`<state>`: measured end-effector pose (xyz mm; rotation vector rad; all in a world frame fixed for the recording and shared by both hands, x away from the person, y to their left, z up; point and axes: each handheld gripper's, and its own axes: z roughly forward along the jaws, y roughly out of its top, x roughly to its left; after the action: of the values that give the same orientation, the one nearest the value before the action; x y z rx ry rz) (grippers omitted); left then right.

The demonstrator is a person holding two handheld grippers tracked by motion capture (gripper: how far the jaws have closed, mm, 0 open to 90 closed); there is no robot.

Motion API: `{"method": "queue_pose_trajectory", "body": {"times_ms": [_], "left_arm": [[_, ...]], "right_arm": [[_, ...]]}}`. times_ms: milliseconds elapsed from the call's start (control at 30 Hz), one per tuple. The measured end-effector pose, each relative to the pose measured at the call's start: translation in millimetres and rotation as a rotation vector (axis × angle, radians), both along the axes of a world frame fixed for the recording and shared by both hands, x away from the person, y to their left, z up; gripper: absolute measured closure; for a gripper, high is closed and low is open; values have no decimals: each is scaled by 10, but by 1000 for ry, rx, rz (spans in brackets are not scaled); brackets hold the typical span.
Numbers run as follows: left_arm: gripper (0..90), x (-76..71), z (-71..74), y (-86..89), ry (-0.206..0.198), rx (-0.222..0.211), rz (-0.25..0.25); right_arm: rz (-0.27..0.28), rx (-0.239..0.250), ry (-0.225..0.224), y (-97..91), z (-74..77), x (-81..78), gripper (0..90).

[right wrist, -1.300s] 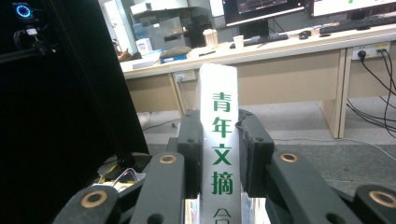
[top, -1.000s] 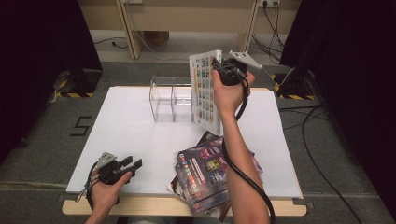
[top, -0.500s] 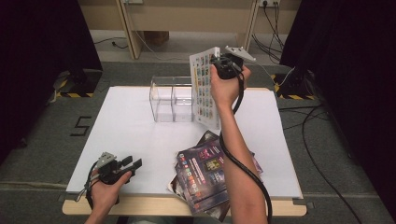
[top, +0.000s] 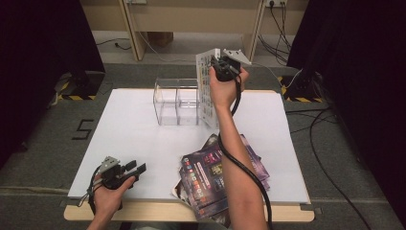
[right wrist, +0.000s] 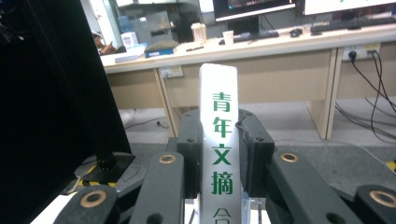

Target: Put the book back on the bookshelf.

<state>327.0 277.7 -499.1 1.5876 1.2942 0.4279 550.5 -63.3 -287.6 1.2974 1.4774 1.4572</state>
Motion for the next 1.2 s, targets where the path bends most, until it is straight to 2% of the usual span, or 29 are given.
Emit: {"method": "queue_pose_trajectory", "body": {"times_ms": [167,267,300,367,433,467,600,733,767,933,1067,1200], "left_arm": [[482,-6,1,2,0,1,-1],[482,-9,-2,6,1,1,0],[482,-9,-2,6,1,1,0],[482,-12,2,3,-1,-4,1],[482,-19,7,-3,-3,-3,3],[482,-24,6,-9,-2,-2,2],[482,-23,-2,-15,0,-1,-1],[482,-29,-1,-22,1,-2,-3],[482,-29,-1,-22,1,-2,-3],[482,-35,-2,-38,3,0,-6],[482,-39,-3,-45,4,2,-10],[482,-39,-1,-40,3,0,-9]], "right_arm": [[-4,-14,-11,-18,-22,-123,737],[16,-10,-9,-87,-62,-334,736],[16,-10,-9,-87,-62,-334,736],[29,-18,-5,-125,-86,-440,735],[42,-16,14,-164,-122,-532,734],[68,1,42,-214,-166,-608,733],[75,-2,52,-257,-215,-731,726],[94,15,100,-368,-265,-875,716],[94,15,100,-368,-265,-875,716],[134,47,183,-479,-289,-980,685],[141,76,211,-529,-276,-1015,665],[136,70,246,-524,-301,-1017,664]]}}
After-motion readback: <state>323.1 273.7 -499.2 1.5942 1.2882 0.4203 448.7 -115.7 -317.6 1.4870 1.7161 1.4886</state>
